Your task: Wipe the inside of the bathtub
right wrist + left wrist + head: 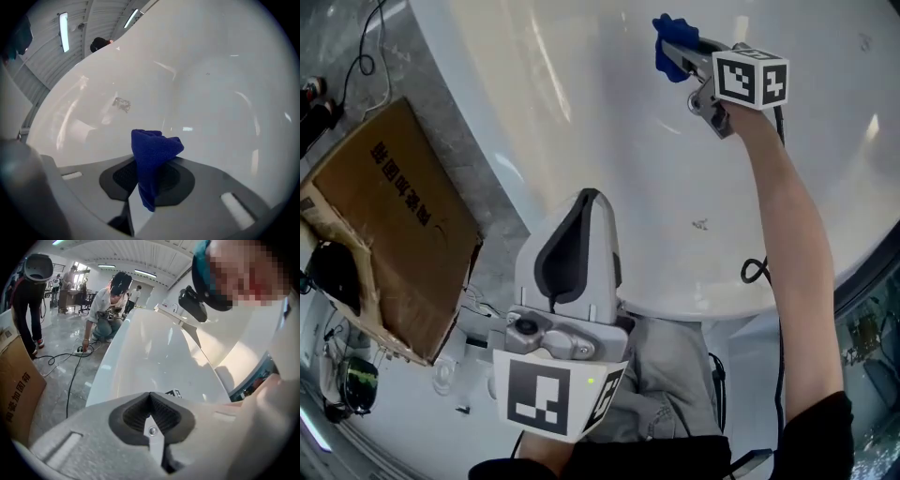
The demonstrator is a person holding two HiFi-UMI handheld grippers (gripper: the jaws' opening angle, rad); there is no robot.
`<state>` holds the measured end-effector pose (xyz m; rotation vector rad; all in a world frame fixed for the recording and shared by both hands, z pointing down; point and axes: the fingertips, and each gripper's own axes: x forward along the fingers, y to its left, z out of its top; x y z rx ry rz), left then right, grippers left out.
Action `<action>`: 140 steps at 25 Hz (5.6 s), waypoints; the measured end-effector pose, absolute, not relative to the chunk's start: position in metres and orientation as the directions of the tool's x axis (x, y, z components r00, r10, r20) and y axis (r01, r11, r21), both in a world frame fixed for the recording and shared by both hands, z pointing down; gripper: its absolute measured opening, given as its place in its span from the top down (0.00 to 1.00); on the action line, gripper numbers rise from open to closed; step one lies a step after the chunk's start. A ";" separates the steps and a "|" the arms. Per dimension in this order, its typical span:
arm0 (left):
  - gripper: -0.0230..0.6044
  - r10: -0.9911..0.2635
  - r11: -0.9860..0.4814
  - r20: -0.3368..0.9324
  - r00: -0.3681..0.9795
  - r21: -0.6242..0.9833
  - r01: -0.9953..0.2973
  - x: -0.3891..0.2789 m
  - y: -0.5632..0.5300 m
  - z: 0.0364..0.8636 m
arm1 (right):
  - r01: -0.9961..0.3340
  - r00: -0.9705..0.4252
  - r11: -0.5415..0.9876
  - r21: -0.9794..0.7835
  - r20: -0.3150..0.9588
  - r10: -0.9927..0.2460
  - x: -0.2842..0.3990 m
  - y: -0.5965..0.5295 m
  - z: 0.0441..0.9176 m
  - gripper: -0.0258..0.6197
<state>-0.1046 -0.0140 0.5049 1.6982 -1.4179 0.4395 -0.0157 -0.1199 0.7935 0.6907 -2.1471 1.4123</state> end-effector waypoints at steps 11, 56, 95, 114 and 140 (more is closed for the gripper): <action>0.96 -0.601 0.043 0.728 0.330 0.441 -0.896 -0.085 -0.028 0.561 | -0.673 -0.725 0.273 -0.688 0.687 -0.054 -0.046 -0.089 0.863 0.85; 0.96 -0.569 -0.015 0.724 0.391 0.465 -0.885 -0.066 0.047 0.523 | -0.210 -0.954 0.434 -0.876 0.280 0.104 -0.155 -0.016 0.643 0.85; 0.96 -0.527 0.004 0.753 0.394 0.465 -0.885 -0.034 0.040 0.547 | -0.625 -0.746 0.447 -0.640 0.659 -0.100 0.037 -0.070 0.773 0.85; 0.96 -0.447 0.140 0.816 0.367 0.469 -0.872 -0.031 0.057 0.605 | -0.621 -0.605 0.422 -0.660 0.747 0.277 -0.001 0.035 0.920 0.85; 0.96 -0.478 0.163 0.802 0.357 0.480 -0.862 -0.050 0.088 0.584 | -0.406 -0.793 0.318 -0.857 0.503 0.343 -0.100 0.095 0.792 0.85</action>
